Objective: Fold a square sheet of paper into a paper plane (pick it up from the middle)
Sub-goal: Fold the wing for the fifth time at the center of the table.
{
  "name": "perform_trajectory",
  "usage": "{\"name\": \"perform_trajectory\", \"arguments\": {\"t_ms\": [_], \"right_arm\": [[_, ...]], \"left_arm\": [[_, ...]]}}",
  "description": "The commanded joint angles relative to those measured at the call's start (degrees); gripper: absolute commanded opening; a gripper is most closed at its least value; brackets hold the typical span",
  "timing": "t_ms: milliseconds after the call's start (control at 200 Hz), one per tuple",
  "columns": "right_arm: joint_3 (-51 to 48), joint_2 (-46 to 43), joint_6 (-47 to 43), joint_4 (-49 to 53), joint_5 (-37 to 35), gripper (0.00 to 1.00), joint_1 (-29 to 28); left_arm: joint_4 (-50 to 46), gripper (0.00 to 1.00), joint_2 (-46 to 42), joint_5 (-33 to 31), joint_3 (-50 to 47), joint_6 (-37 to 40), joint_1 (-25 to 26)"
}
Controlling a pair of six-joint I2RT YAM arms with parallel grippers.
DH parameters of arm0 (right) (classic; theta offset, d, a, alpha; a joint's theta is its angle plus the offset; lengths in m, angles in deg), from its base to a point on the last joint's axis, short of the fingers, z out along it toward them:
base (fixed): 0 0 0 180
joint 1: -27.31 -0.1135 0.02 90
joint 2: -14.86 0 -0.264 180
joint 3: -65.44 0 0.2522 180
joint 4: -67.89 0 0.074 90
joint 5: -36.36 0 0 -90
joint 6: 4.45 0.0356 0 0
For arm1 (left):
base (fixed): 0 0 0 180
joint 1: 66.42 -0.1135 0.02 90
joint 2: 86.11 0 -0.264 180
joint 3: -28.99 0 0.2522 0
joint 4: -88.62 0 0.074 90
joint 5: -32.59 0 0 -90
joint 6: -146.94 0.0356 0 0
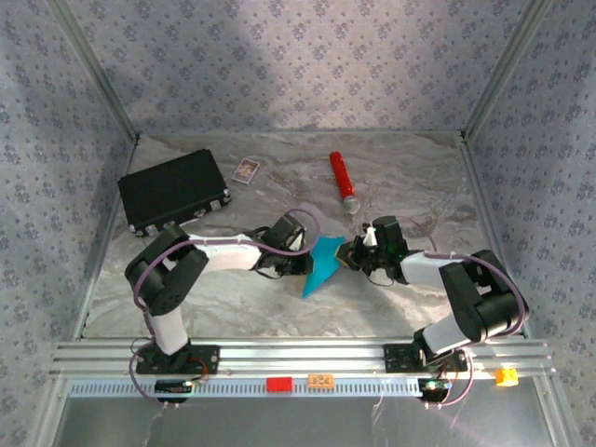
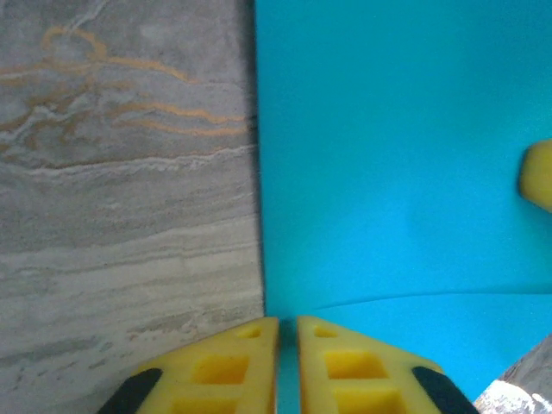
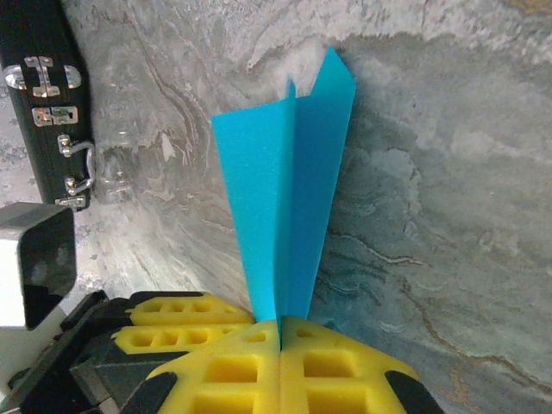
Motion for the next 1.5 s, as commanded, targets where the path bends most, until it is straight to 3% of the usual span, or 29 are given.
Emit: {"name": "perform_trajectory", "arguments": {"t_ms": [0,215,445,605,775,1494], "right_arm": [[0.83,0.49,0.25,-0.20,1.25,0.05,0.33],[-0.53,-0.38,5.22,-3.16,-0.68,0.04,0.15],[-0.89,-1.53,8.27,-4.18,-1.74,0.04,0.07],[-1.02,-1.98,8.42,-4.31,-1.92,0.04,0.07],[-1.67,-2.50,8.99,-5.05,-2.63,0.04,-0.22],[-1.58,-2.46,9.30,-5.41,-2.63,0.04,-0.63]], "left_arm": [[-0.16,0.20,-4.04,-1.77,-0.52,0.74,0.26],[-1.65,0.37,-9.23,-8.38,-1.29,5.98,3.64],[-8.66,0.42,-8.26,-19.92,2.06,12.84,12.11],[-13.30,0.46,-5.58,-32.11,5.44,15.57,19.01],[-17.39,0.48,-1.70,-38.19,9.18,16.46,21.79],[-20.53,0.40,3.83,-40.55,12.99,16.06,22.70]]}}
